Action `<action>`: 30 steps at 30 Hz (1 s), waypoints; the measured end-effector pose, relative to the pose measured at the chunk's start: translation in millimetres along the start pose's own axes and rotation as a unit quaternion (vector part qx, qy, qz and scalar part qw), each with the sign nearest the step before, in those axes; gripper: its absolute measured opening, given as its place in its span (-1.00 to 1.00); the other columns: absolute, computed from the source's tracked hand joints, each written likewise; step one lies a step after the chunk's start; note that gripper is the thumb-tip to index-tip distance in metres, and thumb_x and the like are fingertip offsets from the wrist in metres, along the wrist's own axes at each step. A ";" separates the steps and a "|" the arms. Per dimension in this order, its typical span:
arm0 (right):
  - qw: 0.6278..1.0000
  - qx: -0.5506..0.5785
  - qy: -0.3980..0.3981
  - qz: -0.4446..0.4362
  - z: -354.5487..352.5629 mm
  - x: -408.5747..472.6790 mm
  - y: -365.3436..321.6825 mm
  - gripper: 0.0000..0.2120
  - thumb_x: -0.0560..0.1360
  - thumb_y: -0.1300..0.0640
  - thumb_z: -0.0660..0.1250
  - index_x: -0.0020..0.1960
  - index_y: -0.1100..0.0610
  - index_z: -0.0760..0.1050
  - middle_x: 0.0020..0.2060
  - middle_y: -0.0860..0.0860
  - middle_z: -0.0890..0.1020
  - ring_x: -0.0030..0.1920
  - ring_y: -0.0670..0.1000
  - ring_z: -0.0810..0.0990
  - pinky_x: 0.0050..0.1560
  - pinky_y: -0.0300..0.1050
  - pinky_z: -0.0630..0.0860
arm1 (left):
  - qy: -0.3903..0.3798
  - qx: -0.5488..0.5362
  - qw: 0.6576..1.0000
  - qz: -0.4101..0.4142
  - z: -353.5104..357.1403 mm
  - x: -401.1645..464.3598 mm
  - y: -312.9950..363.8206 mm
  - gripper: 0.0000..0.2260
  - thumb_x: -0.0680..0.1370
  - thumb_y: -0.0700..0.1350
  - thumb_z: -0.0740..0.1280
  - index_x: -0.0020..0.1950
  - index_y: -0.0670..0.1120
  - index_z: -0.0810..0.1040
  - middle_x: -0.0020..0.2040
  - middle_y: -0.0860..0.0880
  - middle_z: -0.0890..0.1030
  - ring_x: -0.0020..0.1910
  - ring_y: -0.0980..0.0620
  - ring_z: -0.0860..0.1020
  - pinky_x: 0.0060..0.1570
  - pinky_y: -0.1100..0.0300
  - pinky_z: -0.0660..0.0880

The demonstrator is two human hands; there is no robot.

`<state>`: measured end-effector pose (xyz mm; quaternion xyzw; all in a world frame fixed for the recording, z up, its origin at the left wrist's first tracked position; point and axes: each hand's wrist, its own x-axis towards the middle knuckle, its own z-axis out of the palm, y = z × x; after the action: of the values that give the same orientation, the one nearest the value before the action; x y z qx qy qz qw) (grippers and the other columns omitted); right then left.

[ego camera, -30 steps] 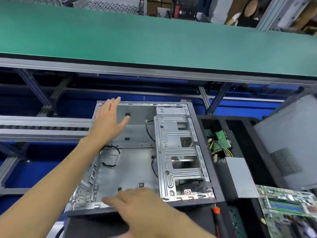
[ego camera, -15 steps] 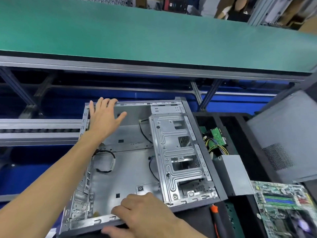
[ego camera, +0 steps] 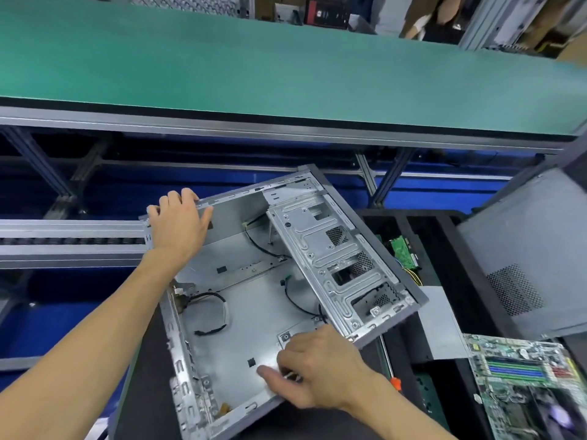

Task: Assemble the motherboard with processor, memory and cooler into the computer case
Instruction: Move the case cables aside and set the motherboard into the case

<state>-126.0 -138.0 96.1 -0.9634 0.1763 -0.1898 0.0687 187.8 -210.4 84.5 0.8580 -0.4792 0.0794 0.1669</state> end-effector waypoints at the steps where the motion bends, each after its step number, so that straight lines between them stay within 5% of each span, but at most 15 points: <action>1: 1.000 -0.004 -0.009 0.000 -2.2 -0.5 2.9 -0.51 0.55 -0.13 0.31 -0.49 0.06 0.46 -0.61 -0.07 0.41 -0.54 -0.04 0.40 -0.54 -0.22 0.27 | -0.001 -0.002 1.000 -0.005 -1.9 -2.2 -1.5 -0.67 0.62 0.04 0.29 0.19 -0.22 0.46 0.07 -0.27 0.54 0.07 -0.28 0.47 0.10 -0.17 0.32; 15: 0.998 -0.006 -0.062 0.012 -14.6 -2.9 21.6 -0.53 0.57 -0.06 0.23 -0.47 0.04 0.22 -0.63 -0.03 0.35 -0.60 0.06 0.34 -0.54 -0.19 0.25 | -0.025 0.010 0.998 -0.055 -19.4 -25.8 -9.2 -0.71 0.64 0.00 0.24 0.20 -0.21 0.43 0.11 -0.31 0.51 0.09 -0.31 0.46 0.13 -0.19 0.33; 23: 0.996 -0.024 -0.082 0.029 -10.2 0.9 16.4 -0.42 0.62 -0.15 0.15 -0.51 0.08 0.25 -0.66 -0.03 0.29 -0.61 0.07 0.28 -0.42 -0.20 0.15 | -0.022 0.017 0.999 -0.036 -21.2 -38.7 -7.2 -0.71 0.63 -0.14 0.23 0.31 -0.25 0.43 0.13 -0.35 0.50 0.12 -0.35 0.45 0.20 -0.21 0.29; 30: 0.996 -0.012 -0.069 0.059 -16.5 -8.1 22.3 -0.44 0.62 -0.07 0.18 -0.51 0.12 0.25 -0.66 0.00 0.30 -0.60 0.11 0.29 -0.48 -0.16 0.29 | -0.020 0.022 0.998 -0.053 -27.8 -52.2 -6.7 -0.74 0.63 -0.14 0.20 0.27 -0.22 0.44 0.12 -0.33 0.52 0.11 -0.33 0.46 0.15 -0.18 0.33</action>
<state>-146.4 -156.8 104.0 -0.9630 0.2298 -0.1163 0.0799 166.5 -155.6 93.5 0.8869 -0.4348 0.0641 0.1422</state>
